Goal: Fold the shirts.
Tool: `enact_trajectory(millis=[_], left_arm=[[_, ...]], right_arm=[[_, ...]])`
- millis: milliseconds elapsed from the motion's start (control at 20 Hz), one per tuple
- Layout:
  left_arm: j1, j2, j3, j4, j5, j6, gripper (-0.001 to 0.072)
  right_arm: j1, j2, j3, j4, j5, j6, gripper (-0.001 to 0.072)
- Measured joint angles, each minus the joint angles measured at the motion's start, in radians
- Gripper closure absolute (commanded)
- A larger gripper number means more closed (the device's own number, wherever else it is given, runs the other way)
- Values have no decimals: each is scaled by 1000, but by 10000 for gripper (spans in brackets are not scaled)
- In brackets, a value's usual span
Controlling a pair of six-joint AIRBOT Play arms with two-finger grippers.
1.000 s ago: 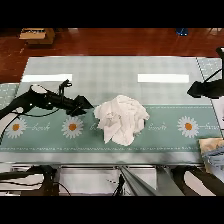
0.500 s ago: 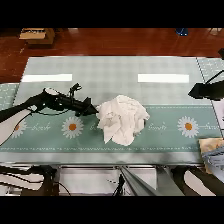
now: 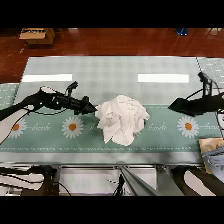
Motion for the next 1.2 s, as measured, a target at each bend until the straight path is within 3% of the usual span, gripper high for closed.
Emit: enact_trajectory(millis=[200,500,550,750,950,1200], left_arm=[[2,21,0,0,-4,14,688],[3,32,0,0,-6,18,688],[3,33,0,0,-6,18,688],[3,37,9,0,-12,21,689],[24,77,74,1,-26,21,690],[113,232,279,3,-64,6,690]], right_arm=[[39,0,-164,207,-65,-49,120],[281,-18,-261,296,-189,-49,136],[324,-33,-266,299,-222,-39,176],[451,-99,-274,313,-332,2,655],[461,-62,-247,295,-348,16,669],[337,169,-93,123,-203,20,669]])
